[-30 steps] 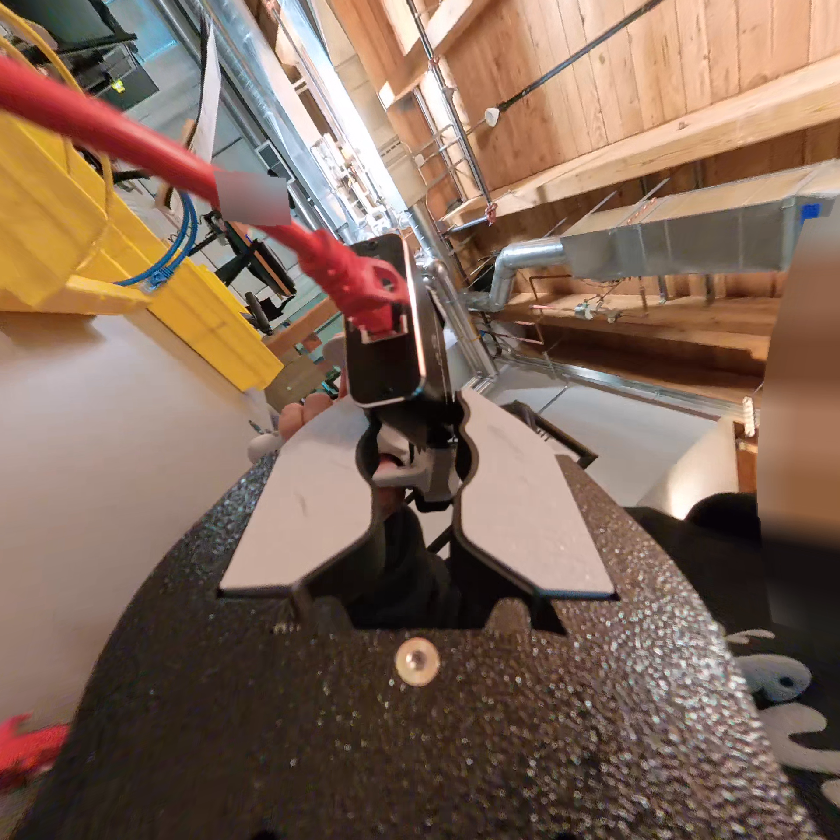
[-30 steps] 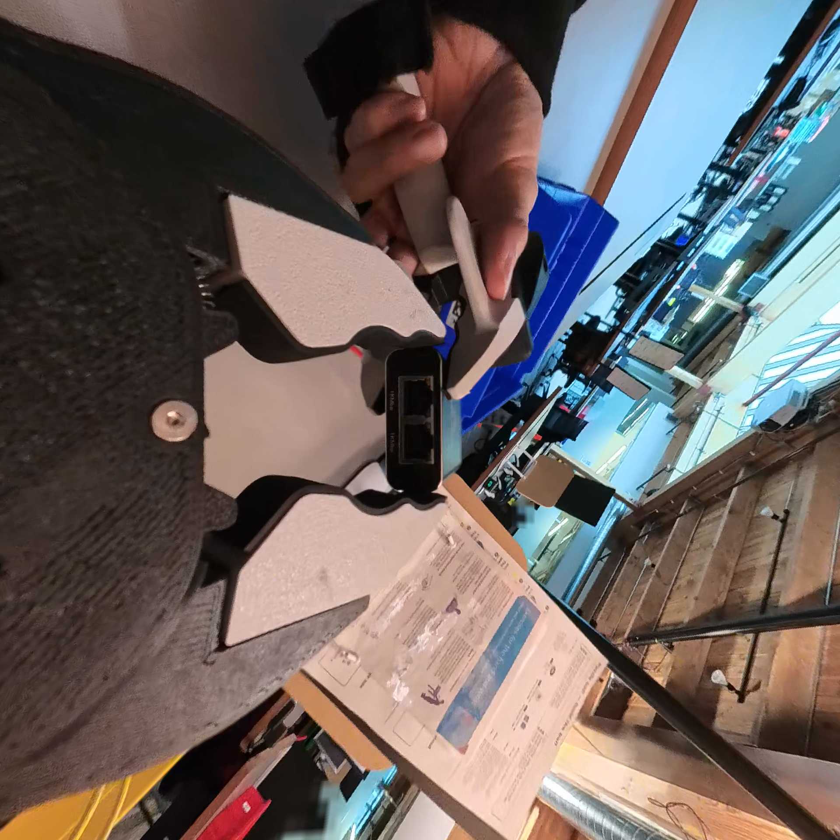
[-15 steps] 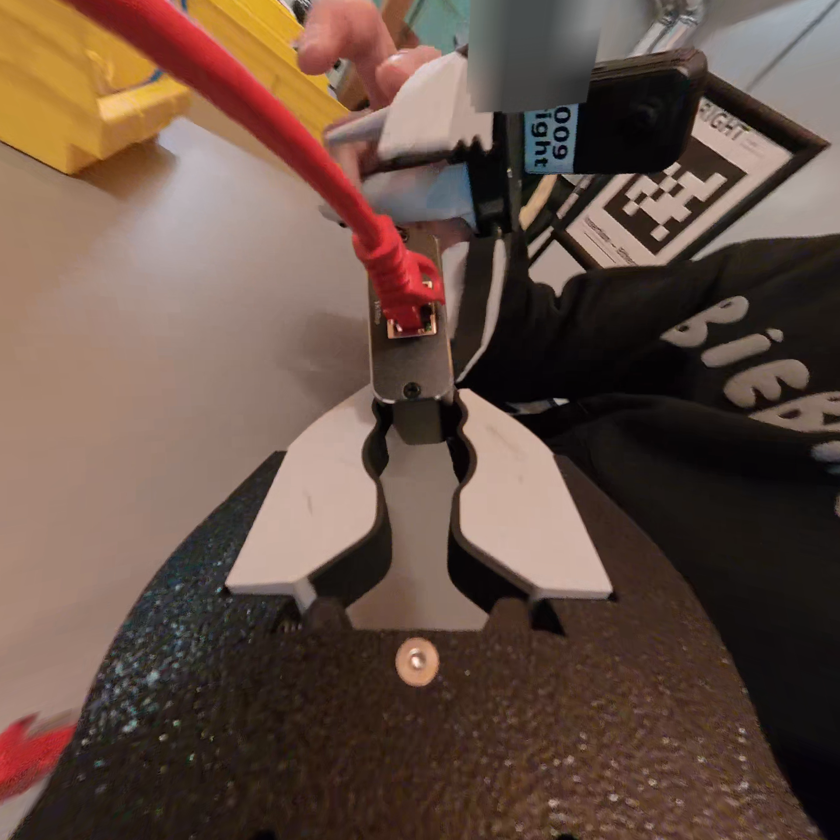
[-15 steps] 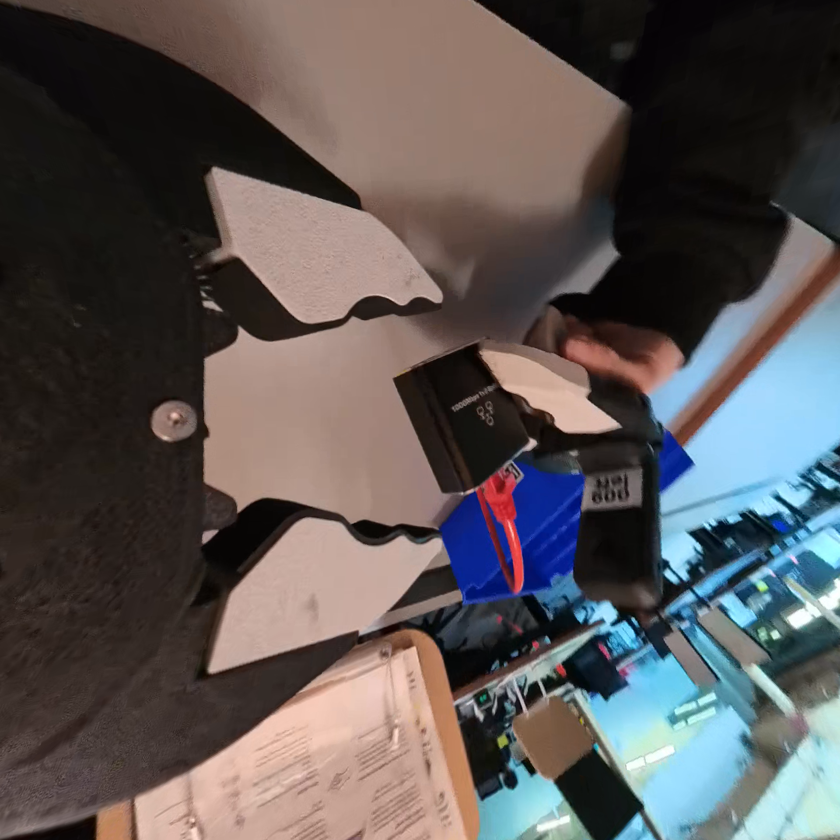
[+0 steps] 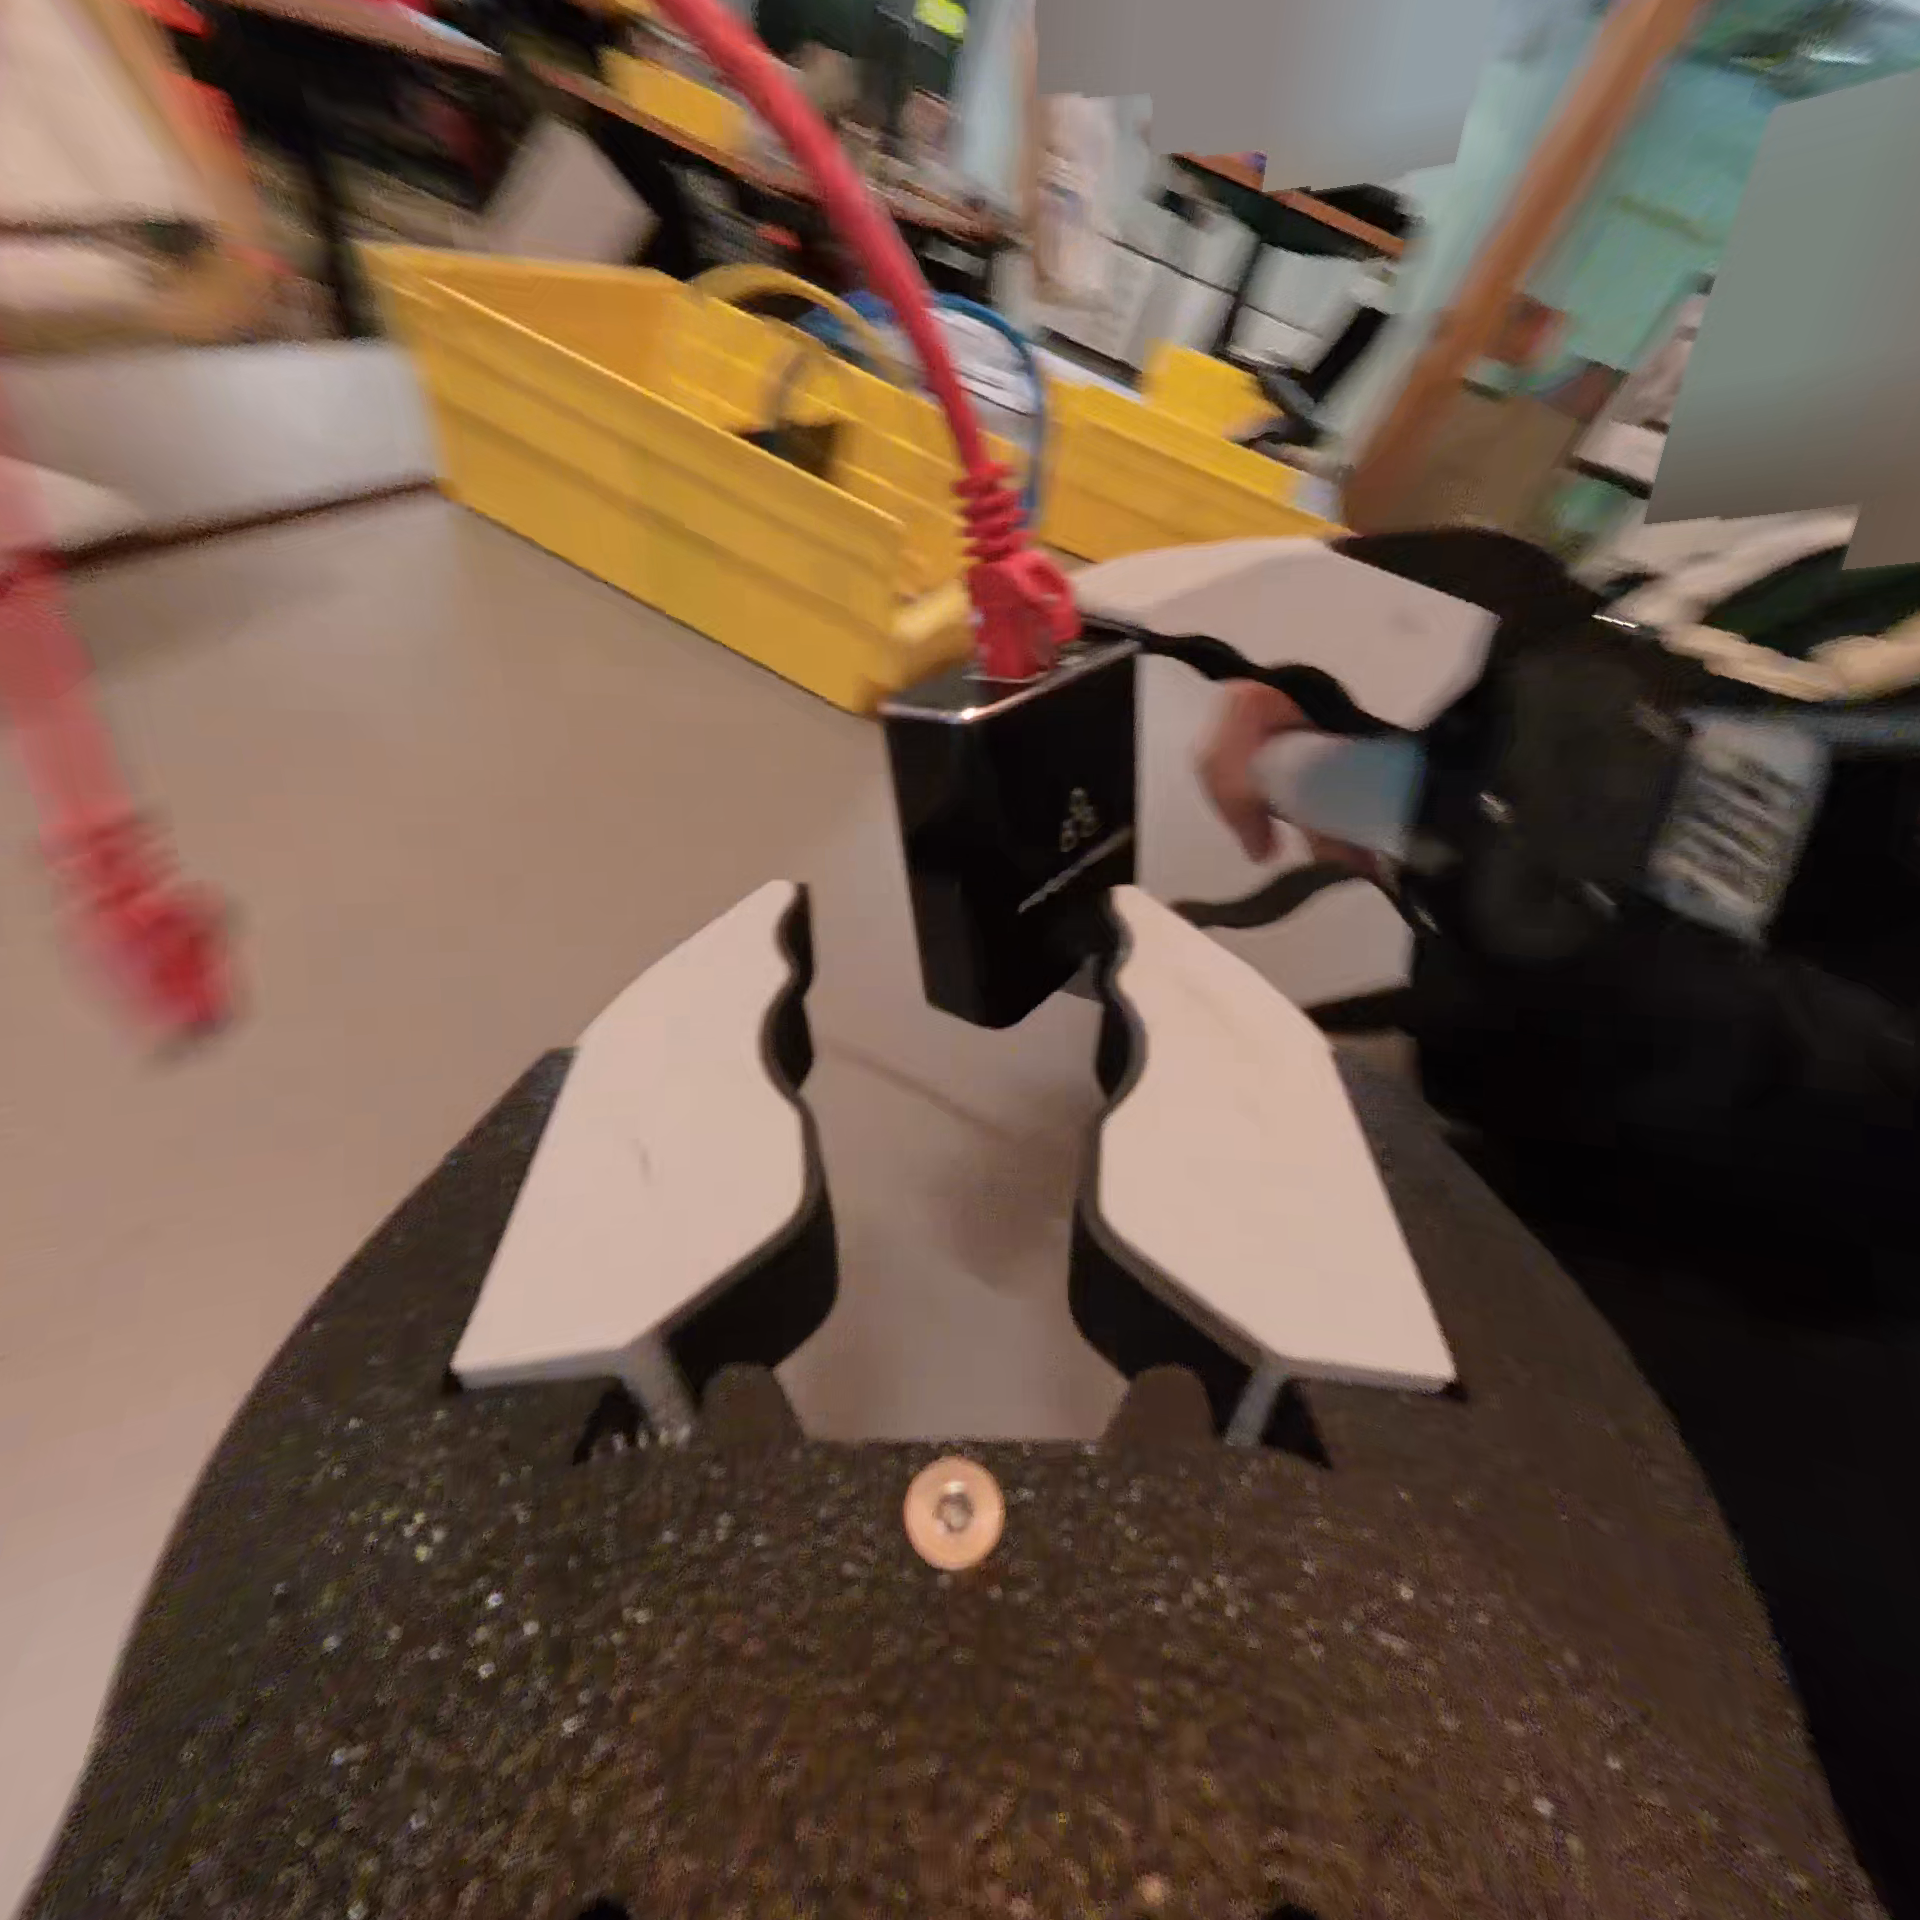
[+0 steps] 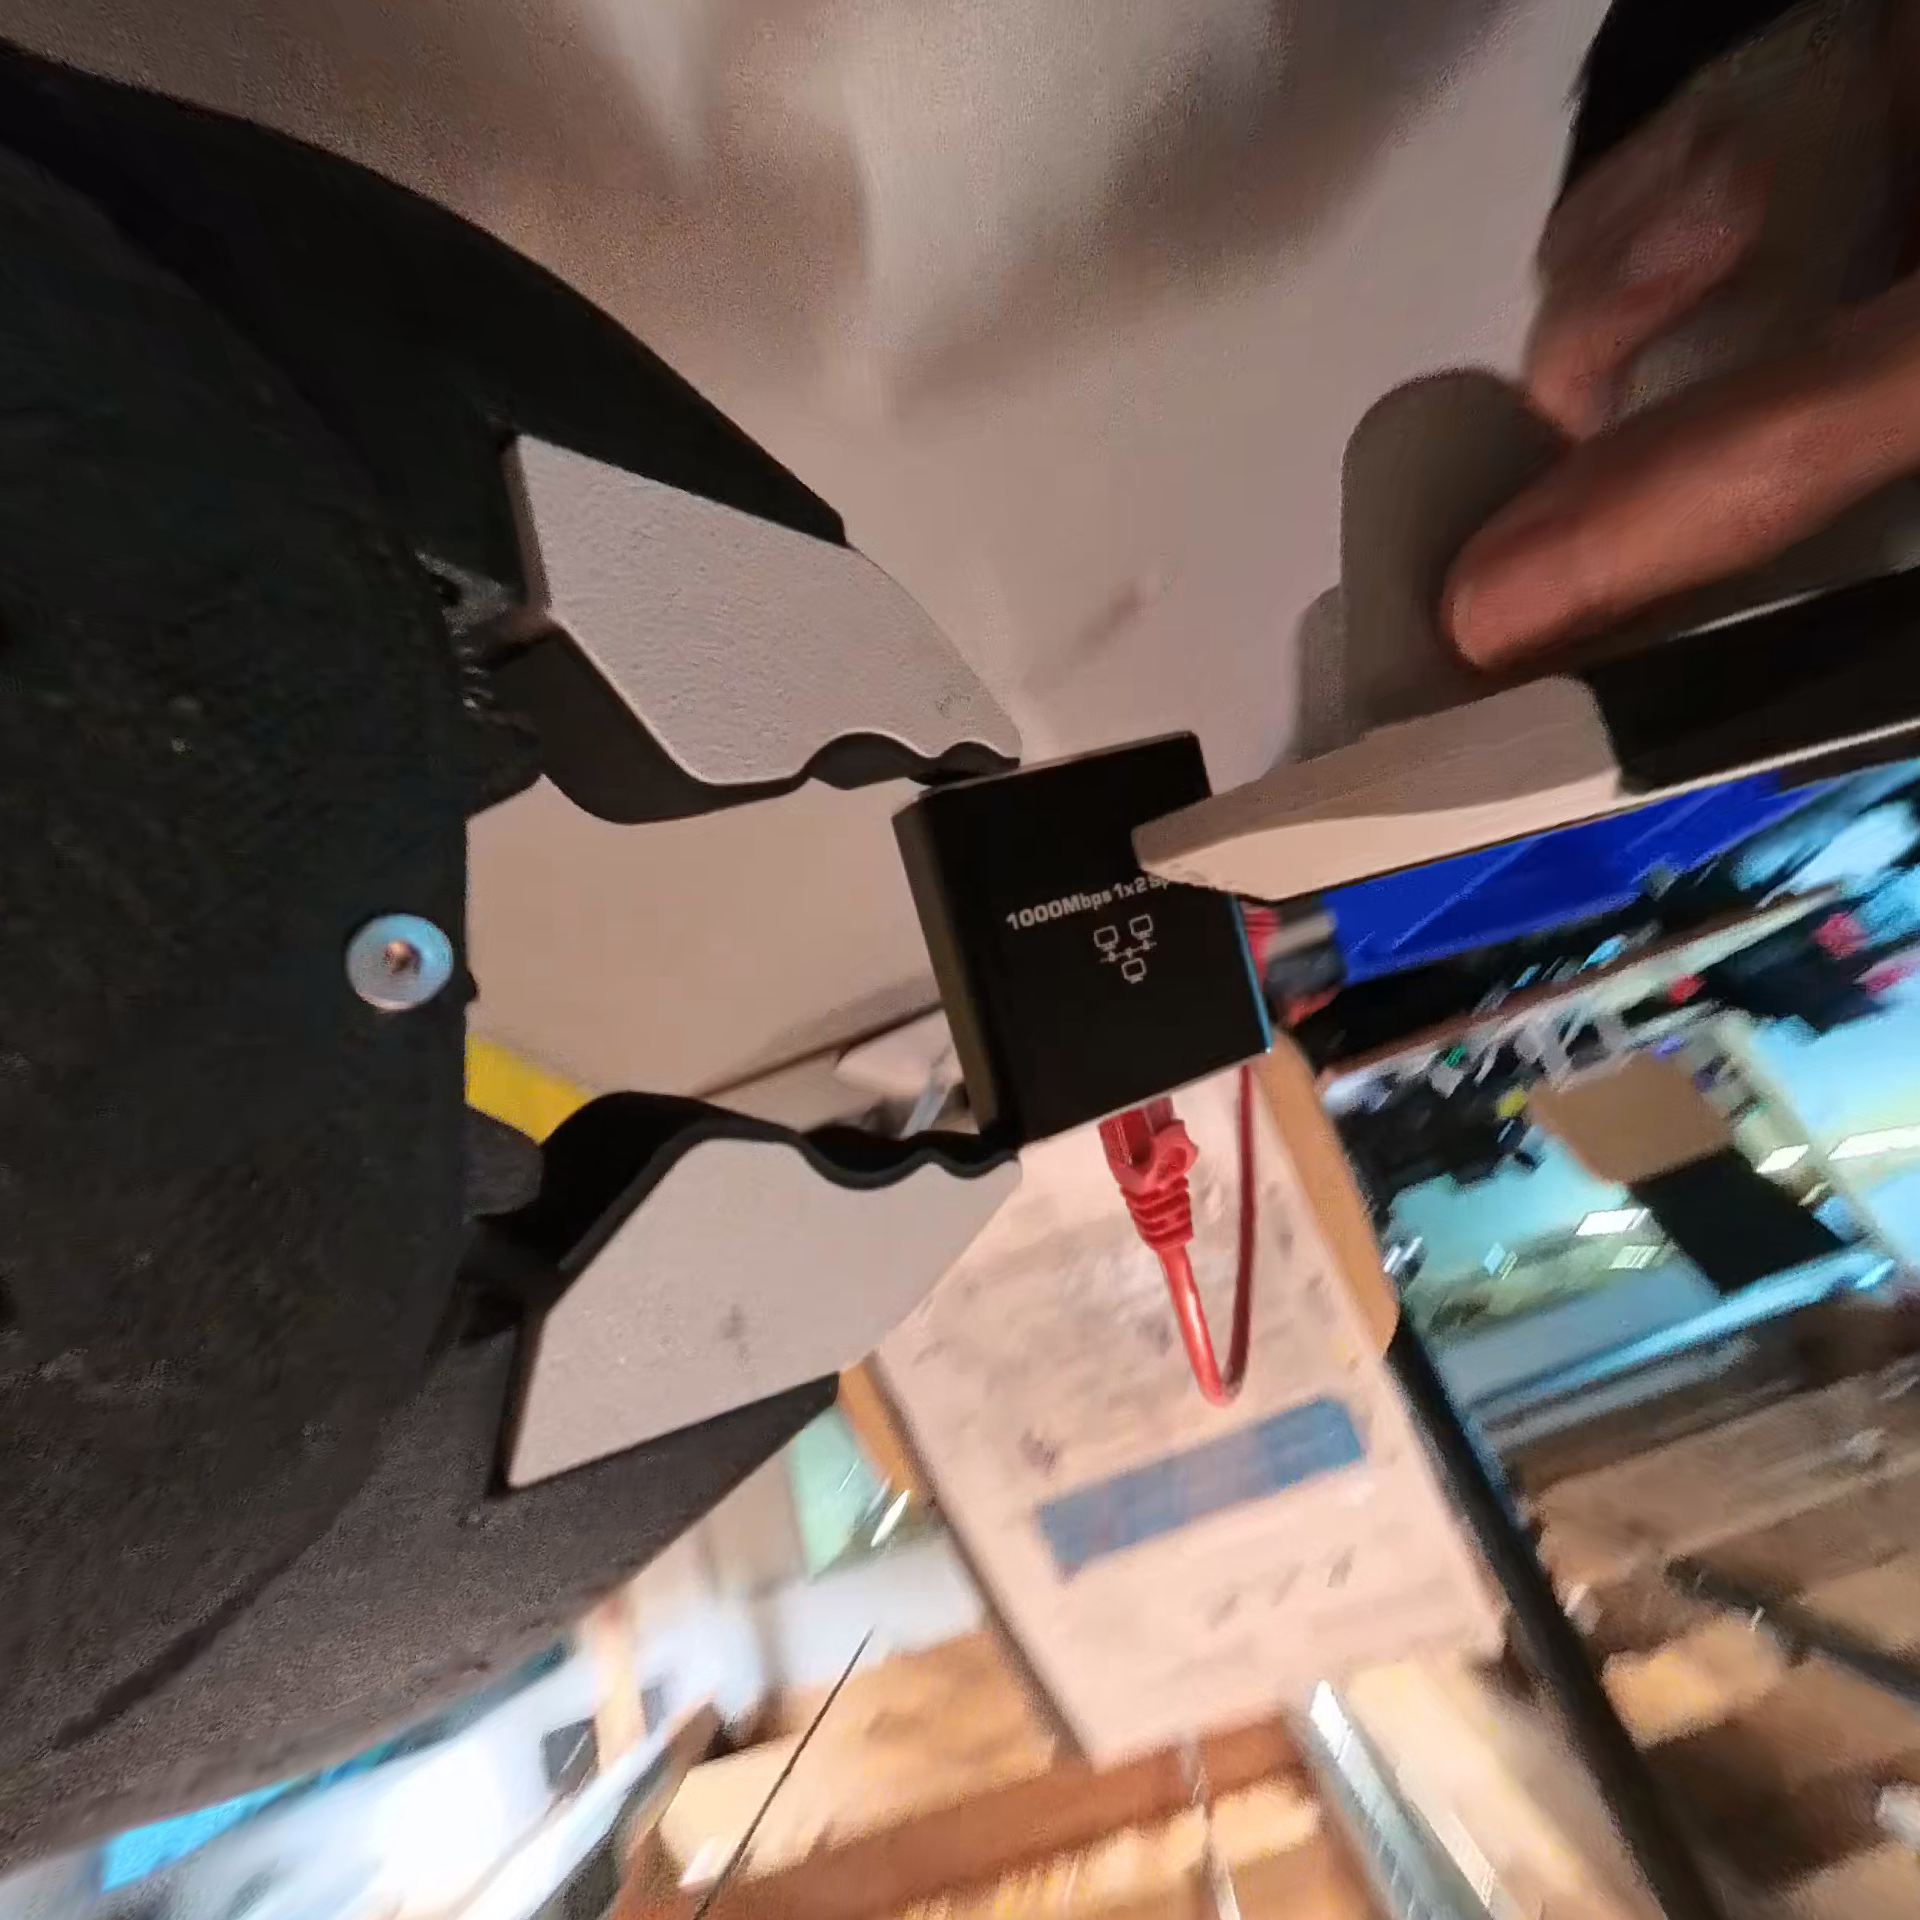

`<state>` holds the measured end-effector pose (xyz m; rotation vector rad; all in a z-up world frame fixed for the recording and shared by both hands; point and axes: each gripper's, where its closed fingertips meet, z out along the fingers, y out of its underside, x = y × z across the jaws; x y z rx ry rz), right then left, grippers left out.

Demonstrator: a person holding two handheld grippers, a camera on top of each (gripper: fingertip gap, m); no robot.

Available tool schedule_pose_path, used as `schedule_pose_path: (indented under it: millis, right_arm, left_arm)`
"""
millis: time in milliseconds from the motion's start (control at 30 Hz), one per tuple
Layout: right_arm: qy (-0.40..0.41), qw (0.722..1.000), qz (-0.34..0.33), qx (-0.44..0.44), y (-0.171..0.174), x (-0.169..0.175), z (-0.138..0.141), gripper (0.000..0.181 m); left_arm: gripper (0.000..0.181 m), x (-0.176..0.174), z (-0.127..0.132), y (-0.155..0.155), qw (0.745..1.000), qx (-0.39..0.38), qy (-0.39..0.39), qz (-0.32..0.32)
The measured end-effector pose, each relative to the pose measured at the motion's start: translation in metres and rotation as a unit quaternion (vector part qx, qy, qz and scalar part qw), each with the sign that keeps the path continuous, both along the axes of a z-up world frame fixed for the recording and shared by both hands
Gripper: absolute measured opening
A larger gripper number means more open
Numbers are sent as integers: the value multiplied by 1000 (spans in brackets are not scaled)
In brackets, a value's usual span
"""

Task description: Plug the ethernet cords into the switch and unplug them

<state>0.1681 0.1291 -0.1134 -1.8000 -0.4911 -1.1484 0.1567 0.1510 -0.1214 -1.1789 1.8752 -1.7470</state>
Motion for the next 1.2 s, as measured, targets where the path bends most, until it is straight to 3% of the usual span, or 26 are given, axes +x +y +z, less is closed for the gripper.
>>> schedule_pose_path:
  millis: [67,133,333,500,600,633,667,733,800,867,933,1000,1200]
  right_arm:
    - [-55,996,-64,-14,-3,9,4,65]
    - [-113,988,-96,-34,-1,10,7,65]
    - [-186,973,-108,-84,11,-5,-1,65]
    - [-191,973,-91,-97,7,-7,-3,65]
    - [-111,989,5,-93,8,-21,-9,69]
    - [-80,994,34,-68,5,-25,-4,86]
    - [-31,997,62,-36,1,-29,2,98]
    - [126,987,93,26,-10,-28,13,100]
    - [301,940,141,77,-15,-27,18,108]
    - [414,875,239,68,-18,-47,16,93]
    - [461,830,307,68,-19,-63,18,80]
    - [470,813,329,98,-14,-67,23,79]
    - [464,821,331,36,-4,-80,-4,71]
  left_arm:
    - [64,8,3,5,997,35,-14,72]
    - [69,9,2,-1,993,66,-13,97]
    - [74,10,-28,-21,986,109,64,108]
    - [64,12,-28,-25,994,78,40,71]
    - [63,10,-34,-22,996,83,32,28]
    - [63,8,-33,-20,996,85,28,16]
    - [63,6,-31,-18,996,91,17,6]
    - [63,-1,-26,-16,994,109,-8,-26]
    - [63,-12,-21,-22,990,114,-33,-80]
    - [63,-31,-19,-35,980,103,-53,-159]
    - [64,-45,-19,-43,969,108,-67,-211]
    - [64,-55,-23,-49,960,116,-65,-247]
    - [64,-66,-36,-58,945,142,-58,-290]
